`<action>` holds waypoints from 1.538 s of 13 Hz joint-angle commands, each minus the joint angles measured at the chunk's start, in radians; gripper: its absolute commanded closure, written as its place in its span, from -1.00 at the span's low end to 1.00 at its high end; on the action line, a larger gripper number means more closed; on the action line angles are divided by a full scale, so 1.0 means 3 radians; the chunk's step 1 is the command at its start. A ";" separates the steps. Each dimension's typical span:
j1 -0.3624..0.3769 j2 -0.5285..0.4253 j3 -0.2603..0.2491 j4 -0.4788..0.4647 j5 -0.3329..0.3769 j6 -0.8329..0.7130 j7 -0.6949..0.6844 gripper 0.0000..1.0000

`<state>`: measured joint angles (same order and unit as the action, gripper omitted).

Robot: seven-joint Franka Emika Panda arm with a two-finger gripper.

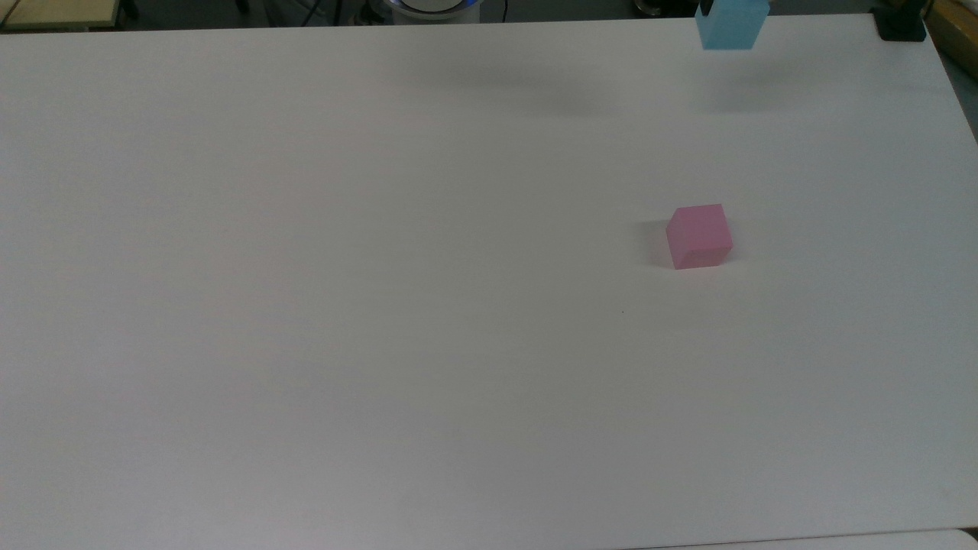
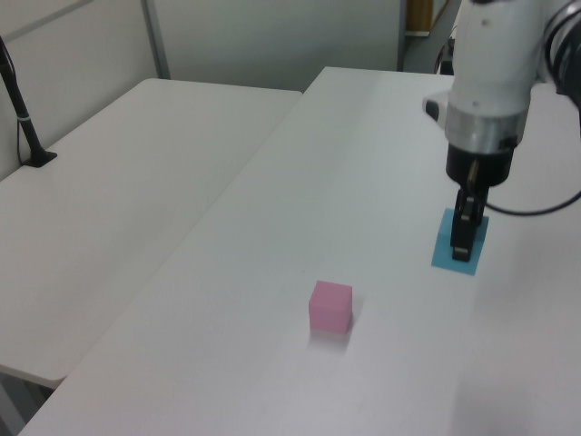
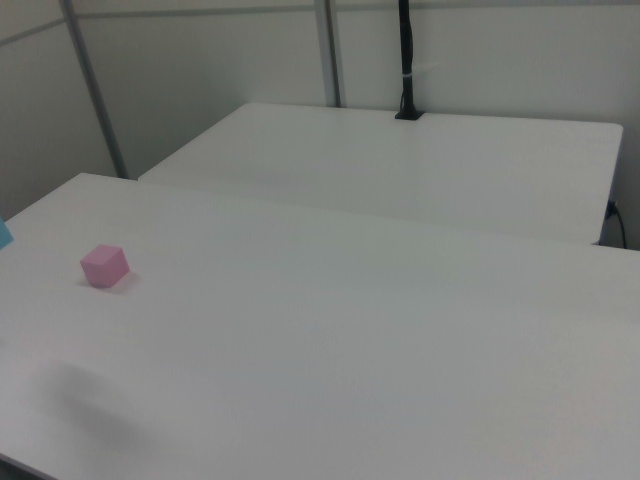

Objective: Put blue cube on pink cube
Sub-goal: 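Lift the light-blue cube and carry it toward the pink cube, then lower the light-blue cube onto the pink cube's top face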

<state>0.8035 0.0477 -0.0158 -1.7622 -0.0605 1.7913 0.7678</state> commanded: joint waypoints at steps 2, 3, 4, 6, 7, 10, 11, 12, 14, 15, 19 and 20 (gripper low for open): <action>0.0012 0.0096 -0.0034 0.0290 0.0007 -0.0116 -0.0156 0.65; -0.0014 0.0208 -0.0055 0.0422 0.0007 -0.0111 -0.0202 0.65; -0.0045 0.0341 -0.0085 0.0616 0.0007 -0.0111 -0.0232 0.65; -0.0218 0.0576 -0.0085 0.0852 -0.0008 -0.0116 -0.0299 0.65; -0.0269 0.0749 -0.0085 0.1060 -0.0013 -0.0131 -0.0370 0.65; -0.0413 0.1215 -0.0085 0.1582 -0.0013 -0.0223 -0.0539 0.65; -0.0433 0.1313 -0.0085 0.1690 -0.0013 -0.0249 -0.0590 0.65; -0.0439 0.1460 -0.0091 0.1823 -0.0013 -0.0249 -0.0606 0.65; -0.0489 0.1696 -0.0086 0.1987 -0.0013 -0.0239 -0.0631 0.65; -0.0505 0.1748 -0.0080 0.2008 -0.0013 -0.0229 -0.0682 0.65; -0.0571 0.1968 -0.0065 0.2019 -0.0008 -0.0203 -0.0749 0.65; -0.0587 0.2034 -0.0055 0.2024 0.0002 -0.0173 -0.0749 0.65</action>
<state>0.6360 0.6127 -0.0375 -1.2017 -0.0606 1.7637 0.5645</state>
